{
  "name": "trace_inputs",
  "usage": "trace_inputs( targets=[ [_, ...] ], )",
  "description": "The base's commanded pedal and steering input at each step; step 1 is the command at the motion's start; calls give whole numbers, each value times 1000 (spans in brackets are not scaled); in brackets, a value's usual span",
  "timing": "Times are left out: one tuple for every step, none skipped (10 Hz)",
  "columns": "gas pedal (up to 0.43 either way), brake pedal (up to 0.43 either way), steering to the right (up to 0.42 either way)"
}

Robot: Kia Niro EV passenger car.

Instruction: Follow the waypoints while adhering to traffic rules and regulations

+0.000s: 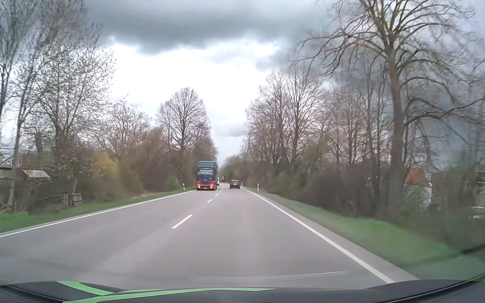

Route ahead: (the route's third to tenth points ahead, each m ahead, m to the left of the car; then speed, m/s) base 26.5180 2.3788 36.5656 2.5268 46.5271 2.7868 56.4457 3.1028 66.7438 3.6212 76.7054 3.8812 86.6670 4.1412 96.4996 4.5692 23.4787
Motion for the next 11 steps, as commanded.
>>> trace_inputs(
  targets=[
    [240,0,-2],
    [240,0,-2],
    [240,0,-2],
    [240,0,-2],
    [240,0,-2],
    [240,0,-2],
    [240,0,-2],
    [240,0,-2],
    [240,0,-2],
    [240,0,-2],
    [240,0,-2]
  ],
)
